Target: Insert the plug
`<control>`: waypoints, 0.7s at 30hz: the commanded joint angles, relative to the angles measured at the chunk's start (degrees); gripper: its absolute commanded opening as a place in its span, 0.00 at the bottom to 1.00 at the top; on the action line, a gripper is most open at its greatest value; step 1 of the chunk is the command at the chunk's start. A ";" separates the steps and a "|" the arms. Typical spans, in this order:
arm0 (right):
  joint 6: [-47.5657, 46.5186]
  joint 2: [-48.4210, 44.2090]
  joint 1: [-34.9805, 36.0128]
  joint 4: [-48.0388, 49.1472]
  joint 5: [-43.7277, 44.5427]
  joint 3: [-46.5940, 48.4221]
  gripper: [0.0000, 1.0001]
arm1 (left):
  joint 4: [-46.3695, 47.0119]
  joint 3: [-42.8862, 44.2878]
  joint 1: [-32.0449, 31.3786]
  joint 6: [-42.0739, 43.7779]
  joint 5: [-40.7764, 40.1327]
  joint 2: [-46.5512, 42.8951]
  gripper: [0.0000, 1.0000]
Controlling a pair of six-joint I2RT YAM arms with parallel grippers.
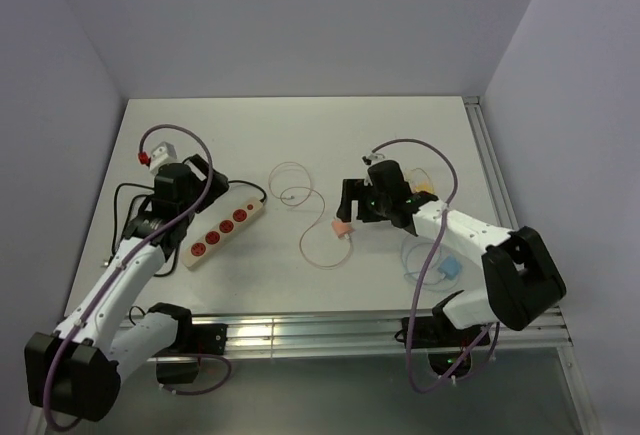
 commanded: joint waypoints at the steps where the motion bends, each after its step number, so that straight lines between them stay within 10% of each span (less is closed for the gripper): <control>1: 0.03 2.26 2.84 -1.01 3.07 3.10 0.90 | -0.62 1.65 0.22 1.85 1.40 3.75 0.81; 8: 0.39 5.78 4.51 -2.58 4.21 5.64 0.88 | -4.14 8.24 0.22 -0.96 -4.93 19.48 0.67; 21: -2.43 -2.55 4.87 -0.57 -1.22 1.34 0.88 | 0.79 8.23 -8.21 16.23 -0.63 26.15 0.95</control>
